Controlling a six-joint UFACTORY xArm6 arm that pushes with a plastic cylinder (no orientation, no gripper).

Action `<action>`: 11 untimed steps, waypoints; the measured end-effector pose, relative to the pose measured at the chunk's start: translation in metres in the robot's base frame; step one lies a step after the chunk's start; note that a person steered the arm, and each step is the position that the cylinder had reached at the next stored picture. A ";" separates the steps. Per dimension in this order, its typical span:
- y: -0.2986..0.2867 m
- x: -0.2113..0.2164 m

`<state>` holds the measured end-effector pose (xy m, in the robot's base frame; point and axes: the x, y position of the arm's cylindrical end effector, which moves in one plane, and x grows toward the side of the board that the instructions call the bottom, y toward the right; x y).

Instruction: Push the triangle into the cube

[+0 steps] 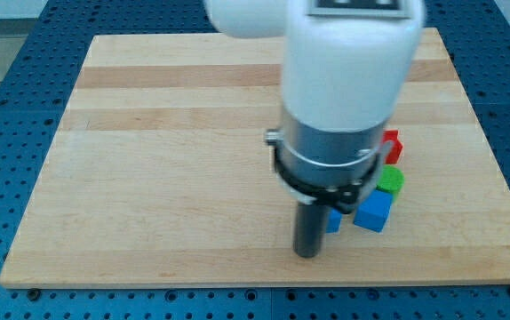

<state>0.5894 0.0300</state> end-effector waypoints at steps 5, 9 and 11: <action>-0.012 -0.015; 0.039 -0.014; 0.052 -0.020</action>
